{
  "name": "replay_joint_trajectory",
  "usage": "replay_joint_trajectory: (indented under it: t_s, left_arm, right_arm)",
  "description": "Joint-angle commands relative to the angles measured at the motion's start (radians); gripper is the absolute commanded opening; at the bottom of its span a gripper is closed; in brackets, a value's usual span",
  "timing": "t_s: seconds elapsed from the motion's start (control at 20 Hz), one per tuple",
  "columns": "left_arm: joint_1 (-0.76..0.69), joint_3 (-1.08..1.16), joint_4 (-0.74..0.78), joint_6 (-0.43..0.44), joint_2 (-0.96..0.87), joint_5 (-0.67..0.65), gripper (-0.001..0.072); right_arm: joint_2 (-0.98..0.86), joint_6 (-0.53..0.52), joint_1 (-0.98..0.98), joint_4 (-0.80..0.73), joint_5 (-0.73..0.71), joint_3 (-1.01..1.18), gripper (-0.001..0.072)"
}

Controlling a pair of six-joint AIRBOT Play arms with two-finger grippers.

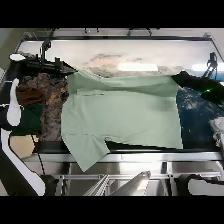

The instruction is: Fold the shirts.

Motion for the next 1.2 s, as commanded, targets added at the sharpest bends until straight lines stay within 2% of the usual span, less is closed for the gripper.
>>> replay_joint_trajectory:
  t_s: [0.0, 0.25, 0.4, 0.55, 0.75, 1.15]
  left_arm:
    - [-0.007, 0.03, 0.017, -0.02, -0.076, 0.118, 0.0023]
    - [-0.006, 0.018, 0.024, 0.028, -0.06, 0.02, 0.0023]
    - [-0.011, 0.016, 0.19, -0.018, -0.042, -0.048, 0.0023]
    - [-0.029, 0.001, 0.338, -0.059, -0.04, -0.114, 0.0023]
    - [-0.021, -0.033, 0.408, -0.088, -0.04, -0.219, 0.0023]
    - [0.011, -0.032, 0.387, -0.112, -0.04, -0.256, 0.0023]
  right_arm:
    - [-0.194, -0.015, -0.003, 0.047, 0.086, 0.149, 0.0017]
    - [-0.227, 0.006, -0.057, 0.024, 0.214, 0.204, 0.0017]
    - [-0.229, 0.047, -0.099, -0.108, 0.308, 0.203, 0.0018]
    - [-0.234, 0.056, -0.103, -0.201, 0.314, 0.185, 0.0018]
    - [-0.27, 0.086, -0.121, -0.255, 0.31, 0.183, 0.0017]
    - [-0.294, 0.097, -0.172, -0.259, 0.289, 0.182, 0.0017]
